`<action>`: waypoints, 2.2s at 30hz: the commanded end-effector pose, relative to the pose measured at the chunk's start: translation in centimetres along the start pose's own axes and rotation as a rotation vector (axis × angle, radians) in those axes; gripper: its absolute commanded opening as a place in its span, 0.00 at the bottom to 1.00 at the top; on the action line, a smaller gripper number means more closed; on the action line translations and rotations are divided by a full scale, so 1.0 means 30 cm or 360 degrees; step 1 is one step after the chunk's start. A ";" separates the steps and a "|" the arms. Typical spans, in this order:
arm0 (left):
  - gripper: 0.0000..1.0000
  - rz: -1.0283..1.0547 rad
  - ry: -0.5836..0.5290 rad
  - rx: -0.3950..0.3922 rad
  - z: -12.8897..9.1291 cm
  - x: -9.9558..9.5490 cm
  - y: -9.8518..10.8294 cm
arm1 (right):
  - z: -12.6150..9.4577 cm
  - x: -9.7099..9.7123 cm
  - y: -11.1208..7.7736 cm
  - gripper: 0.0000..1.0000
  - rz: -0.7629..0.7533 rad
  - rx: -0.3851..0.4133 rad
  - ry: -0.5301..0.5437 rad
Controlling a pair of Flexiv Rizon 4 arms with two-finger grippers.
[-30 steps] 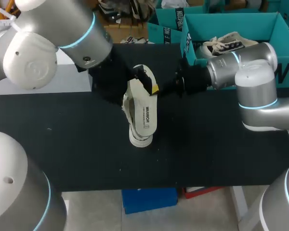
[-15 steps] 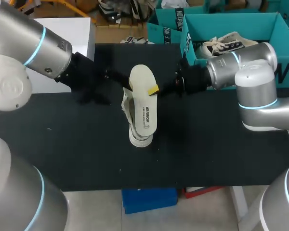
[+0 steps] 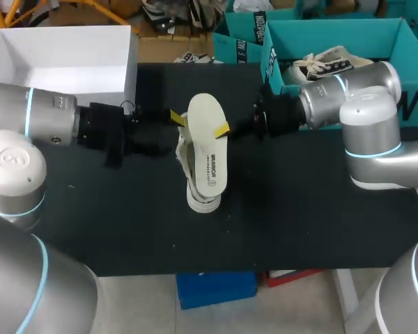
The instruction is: Take the shoe out of the shoebox, open the shoe tongue, remove and reinsert the insole, then place the shoe into the shoebox
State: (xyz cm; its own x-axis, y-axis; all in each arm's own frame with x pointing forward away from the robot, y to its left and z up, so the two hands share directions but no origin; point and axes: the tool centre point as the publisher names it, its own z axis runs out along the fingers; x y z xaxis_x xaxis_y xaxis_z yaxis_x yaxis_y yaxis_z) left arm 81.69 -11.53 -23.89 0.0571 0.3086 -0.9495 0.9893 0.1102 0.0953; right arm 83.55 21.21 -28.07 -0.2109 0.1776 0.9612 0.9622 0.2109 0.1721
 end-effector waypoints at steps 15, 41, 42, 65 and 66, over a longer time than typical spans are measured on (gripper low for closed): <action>1.00 0.0009 -0.0588 -0.0005 0.014 0.018 0.000 | 0.005 -0.003 0.001 0.00 0.0000 -0.0004 0.0000; 0.84 0.0090 -0.0630 -0.0194 0.130 0.049 0.060 | 0.005 -0.003 0.001 0.00 0.0000 -0.0004 0.0000; 0.81 0.0096 -0.0629 -0.0196 0.135 0.046 0.066 | 0.005 -0.003 0.001 0.00 0.0000 -0.0004 0.0000; 0.12 0.0108 -0.0575 -0.0162 0.233 0.044 0.118 | 0.005 -0.003 0.001 0.00 0.0000 -0.0004 0.0000; 0.00 0.0109 -0.0572 -0.0156 0.235 0.043 0.118 | 0.005 -0.003 0.001 0.00 0.0000 -0.0004 0.0000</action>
State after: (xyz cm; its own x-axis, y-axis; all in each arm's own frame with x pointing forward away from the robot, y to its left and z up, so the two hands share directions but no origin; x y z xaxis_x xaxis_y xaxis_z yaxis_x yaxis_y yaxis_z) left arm 86.02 -17.03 -26.84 0.1824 -0.0355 -0.9826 0.9652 0.1968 0.1720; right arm 83.55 21.21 -28.07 -0.2109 0.1776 0.9612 0.9622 0.2108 0.1722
